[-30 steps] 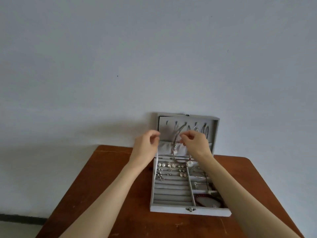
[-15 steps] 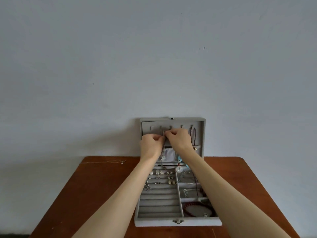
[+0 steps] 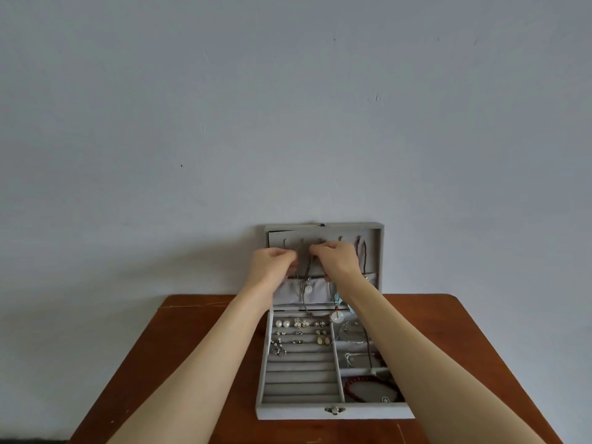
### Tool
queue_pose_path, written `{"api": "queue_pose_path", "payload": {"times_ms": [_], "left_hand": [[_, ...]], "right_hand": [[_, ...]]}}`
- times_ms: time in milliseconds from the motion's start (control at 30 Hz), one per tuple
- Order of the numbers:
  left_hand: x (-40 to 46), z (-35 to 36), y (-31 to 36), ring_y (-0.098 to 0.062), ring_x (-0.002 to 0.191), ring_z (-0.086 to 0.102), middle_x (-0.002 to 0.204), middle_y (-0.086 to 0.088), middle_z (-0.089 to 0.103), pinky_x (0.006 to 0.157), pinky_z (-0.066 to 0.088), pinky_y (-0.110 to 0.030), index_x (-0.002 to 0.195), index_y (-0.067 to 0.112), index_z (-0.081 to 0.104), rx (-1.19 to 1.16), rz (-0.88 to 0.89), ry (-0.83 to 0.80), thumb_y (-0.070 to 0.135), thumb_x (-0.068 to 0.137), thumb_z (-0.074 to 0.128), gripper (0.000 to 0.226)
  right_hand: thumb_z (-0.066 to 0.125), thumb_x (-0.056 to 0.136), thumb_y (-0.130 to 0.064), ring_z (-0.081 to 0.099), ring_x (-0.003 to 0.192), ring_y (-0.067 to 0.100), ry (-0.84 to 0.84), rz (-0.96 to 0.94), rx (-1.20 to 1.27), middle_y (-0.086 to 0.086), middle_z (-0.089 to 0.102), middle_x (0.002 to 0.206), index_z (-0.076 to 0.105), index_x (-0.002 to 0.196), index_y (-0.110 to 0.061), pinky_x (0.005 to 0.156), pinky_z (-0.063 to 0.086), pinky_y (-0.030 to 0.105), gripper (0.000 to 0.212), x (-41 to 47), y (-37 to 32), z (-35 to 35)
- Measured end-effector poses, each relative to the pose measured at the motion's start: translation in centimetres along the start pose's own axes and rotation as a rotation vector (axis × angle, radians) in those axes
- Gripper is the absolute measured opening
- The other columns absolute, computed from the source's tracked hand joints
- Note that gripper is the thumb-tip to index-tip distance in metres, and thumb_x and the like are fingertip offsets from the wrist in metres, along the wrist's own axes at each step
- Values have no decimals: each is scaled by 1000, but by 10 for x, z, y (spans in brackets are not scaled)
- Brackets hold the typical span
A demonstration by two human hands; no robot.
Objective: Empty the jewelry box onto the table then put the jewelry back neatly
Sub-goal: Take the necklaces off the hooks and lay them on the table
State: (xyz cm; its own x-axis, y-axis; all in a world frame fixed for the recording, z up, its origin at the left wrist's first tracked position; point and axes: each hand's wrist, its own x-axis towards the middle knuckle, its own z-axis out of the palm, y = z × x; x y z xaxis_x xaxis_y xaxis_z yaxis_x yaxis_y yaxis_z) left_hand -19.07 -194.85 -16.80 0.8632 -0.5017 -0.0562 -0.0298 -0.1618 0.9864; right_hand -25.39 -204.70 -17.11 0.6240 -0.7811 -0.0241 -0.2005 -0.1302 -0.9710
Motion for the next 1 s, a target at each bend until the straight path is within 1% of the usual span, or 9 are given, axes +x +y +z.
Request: {"api": "queue_pose_path", "payload": {"times_ms": [100, 267, 367, 467, 567, 667, 767, 900, 1000], "left_hand": [[0, -2, 13, -16, 66, 63, 71, -6, 65, 66, 49, -26, 84, 9, 58, -274, -139, -61, 9, 91, 52, 9], [5, -3, 30, -15, 58, 59, 66, -2, 58, 58, 46, -28, 78, 14, 58, -315, -99, -72, 13, 90, 57, 11], [6, -6, 39, -8, 41, 48, 59, -1, 50, 52, 48, -25, 77, 13, 56, -346, -80, -97, 12, 88, 59, 12], [3, -22, 40, -6, 39, 36, 58, 0, 40, 47, 43, -20, 77, 11, 58, -142, 18, -187, 13, 88, 60, 11], [-6, -46, 38, -10, 52, 38, 62, 1, 43, 53, 38, -22, 94, 11, 66, 195, 140, -235, 19, 88, 60, 11], [-15, -75, 29, -9, 67, 49, 75, 5, 54, 65, 43, -22, 98, 16, 66, 400, 178, -237, 26, 87, 61, 15], [-21, -105, 17, -10, 67, 50, 76, 4, 58, 62, 40, -22, 92, 15, 68, 472, 198, -164, 25, 86, 64, 13], [-25, -146, 1, -1, 56, 46, 61, 11, 54, 55, 36, -16, 89, 12, 71, 574, 212, -72, 20, 85, 65, 11], [-21, -182, -17, -12, 74, 61, 80, -1, 68, 68, 45, -24, 94, 8, 72, 615, 152, -48, 19, 84, 66, 16]], "right_hand": [[52, 82, -13, 36, 52, 16, -21, -1, -37, -1, 39, 51, 46, 55, -14, 54, 33, 27, 28, -1, -6, -3], [51, 84, -9, 36, 51, 15, 8, 64, 153, 4, 45, 59, 50, 57, -14, 46, 27, 24, 27, 0, -19, -6], [50, 85, -7, 42, 55, 16, -3, 39, 265, 6, 58, 63, 55, 61, -11, 49, 30, 23, 25, -1, -25, -17], [53, 87, -9, 51, 58, 13, -76, -39, 255, -3, 62, 51, 60, 63, -10, 60, 40, 21, 24, -6, -22, -31], [58, 88, -13, 51, 52, 15, -238, -65, 191, -3, 54, 47, 62, 71, -6, 71, 46, 32, 20, -8, -12, -43], [59, 90, -18, 49, 47, 14, -466, -20, 83, -2, 51, 51, 64, 84, -2, 66, 41, 33, 17, -14, -5, -46], [57, 91, -16, 45, 49, 11, -620, 68, 29, 0, 47, 57, 63, 92, 1, 55, 43, 23, 18, -26, -3, -35], [54, 91, -8, 43, 55, 11, -770, 163, 13, 2, 46, 64, 59, 97, 1, 54, 42, 22, 13, -38, 1, -13], [49, 91, 0, 50, 56, 10, -792, 173, -7, 5, 54, 70, 61, 98, 4, 51, 43, 19, 14, -44, 1, 9]]}}
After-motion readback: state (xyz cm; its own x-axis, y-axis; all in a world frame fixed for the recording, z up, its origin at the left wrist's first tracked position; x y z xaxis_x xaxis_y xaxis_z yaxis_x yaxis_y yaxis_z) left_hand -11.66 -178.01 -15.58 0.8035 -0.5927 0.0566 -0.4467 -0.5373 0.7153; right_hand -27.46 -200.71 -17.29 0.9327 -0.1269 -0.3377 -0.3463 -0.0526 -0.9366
